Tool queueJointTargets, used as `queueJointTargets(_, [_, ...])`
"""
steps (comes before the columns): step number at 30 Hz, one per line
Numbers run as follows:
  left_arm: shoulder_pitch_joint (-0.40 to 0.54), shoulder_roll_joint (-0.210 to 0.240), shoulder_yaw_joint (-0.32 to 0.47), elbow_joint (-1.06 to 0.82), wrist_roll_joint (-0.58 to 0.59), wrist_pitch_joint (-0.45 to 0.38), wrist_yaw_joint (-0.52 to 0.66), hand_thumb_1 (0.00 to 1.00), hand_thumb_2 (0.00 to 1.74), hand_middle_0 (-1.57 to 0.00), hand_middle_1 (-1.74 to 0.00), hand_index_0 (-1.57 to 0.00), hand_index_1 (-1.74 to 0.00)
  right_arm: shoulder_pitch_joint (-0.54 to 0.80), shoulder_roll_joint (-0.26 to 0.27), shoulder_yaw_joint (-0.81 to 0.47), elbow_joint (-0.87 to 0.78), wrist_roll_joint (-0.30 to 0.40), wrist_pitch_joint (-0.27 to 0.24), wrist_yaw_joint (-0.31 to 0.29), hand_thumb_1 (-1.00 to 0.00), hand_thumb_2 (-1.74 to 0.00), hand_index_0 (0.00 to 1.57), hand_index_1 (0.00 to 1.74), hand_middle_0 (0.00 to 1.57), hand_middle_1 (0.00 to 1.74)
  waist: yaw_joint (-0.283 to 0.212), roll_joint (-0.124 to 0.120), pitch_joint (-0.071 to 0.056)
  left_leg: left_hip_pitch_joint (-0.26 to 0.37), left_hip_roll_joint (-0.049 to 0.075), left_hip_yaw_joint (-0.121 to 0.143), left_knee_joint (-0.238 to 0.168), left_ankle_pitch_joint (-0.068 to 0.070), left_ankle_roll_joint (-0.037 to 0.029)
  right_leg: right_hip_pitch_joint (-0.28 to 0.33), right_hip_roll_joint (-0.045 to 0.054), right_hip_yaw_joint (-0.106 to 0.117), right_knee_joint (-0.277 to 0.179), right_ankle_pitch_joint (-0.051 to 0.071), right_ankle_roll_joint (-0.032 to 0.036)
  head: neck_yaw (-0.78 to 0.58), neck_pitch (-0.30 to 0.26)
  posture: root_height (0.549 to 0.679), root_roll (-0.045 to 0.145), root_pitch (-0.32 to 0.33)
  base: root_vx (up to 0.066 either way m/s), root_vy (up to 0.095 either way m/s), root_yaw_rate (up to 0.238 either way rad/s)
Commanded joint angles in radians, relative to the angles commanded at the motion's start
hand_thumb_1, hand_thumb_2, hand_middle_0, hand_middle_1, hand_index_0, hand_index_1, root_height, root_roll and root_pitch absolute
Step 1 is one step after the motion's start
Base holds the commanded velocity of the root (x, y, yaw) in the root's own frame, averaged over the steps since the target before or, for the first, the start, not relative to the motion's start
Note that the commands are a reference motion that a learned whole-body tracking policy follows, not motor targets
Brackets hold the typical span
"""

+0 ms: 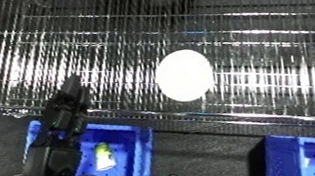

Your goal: Pick up the object and place it into the box

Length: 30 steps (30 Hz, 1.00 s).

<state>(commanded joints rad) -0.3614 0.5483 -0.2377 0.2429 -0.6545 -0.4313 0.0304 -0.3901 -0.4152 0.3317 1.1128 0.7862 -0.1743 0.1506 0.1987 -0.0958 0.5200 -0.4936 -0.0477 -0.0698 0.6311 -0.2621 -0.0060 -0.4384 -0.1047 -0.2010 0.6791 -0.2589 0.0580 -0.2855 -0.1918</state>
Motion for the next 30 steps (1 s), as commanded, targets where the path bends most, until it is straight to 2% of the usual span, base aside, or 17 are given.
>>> queueJointTargets(6, [-0.097,-0.03,-0.021,0.11,0.059,-0.003,0.06,0.0,0.0,0.0,0.0,0.0,0.0,-0.025,0.013,0.025,-0.009,-0.014,0.008,0.015,0.0,0.0,0.0,0.0,0.0,0.0,-0.031,-0.027,0.0,-0.002,0.02,0.013,0.023,-0.012,0.0015,-0.006,0.0166,0.017,0.006,0.002,0.0026,-0.07,0.02,0.644,0.006,0.057,0.016,0.009,-0.185])
queueJointTargets(14, [-0.186,-0.045,-0.04,0.233,0.084,-0.012,0.099,0.0,0.0,0.0,0.0,0.0,0.0,-0.047,0.009,0.049,-0.04,-0.025,0.023,0.012,0.0,0.0,0.0,0.0,0.0,0.0,-0.069,-0.046,0.0,-0.016,0.038,0.028,0.045,-0.023,0.0007,-0.031,0.032,0.034,0.019,0.003,0.0028,-0.127,0.062,0.641,0.001,0.062,0.01,0.02,-0.132])
queueJointTargets(24, [-0.28,-0.064,-0.062,0.334,0.115,-0.012,0.108,0.0,0.0,0.0,0.0,0.0,0.0,-0.051,0.01,0.07,-0.083,-0.003,0.034,0.002,0.0,0.0,0.0,0.0,0.0,0.0,-0.109,-0.068,0.0,-0.047,0.052,0.037,0.068,-0.038,0.0003,-0.067,0.0506,0.049,0.024,0.007,0.0057,-0.147,0.102,0.638,-0.006,0.084,0.005,0.001,-0.082])
queueJointTargets(30, [-0.328,-0.074,-0.077,0.371,0.119,-0.008,0.1,0.0,0.0,0.0,0.0,0.0,0.0,-0.05,0.014,0.073,-0.089,0.007,0.036,-0.001,0.0,0.0,0.0,0.0,0.0,0.0,-0.13,-0.072,0.0,-0.055,0.057,0.043,0.073,-0.045,0.0,-0.077,0.0554,0.058,0.017,0.011,0.0087,-0.145,0.122,0.639,-0.006,0.094,0.014,-0.002,-0.08])
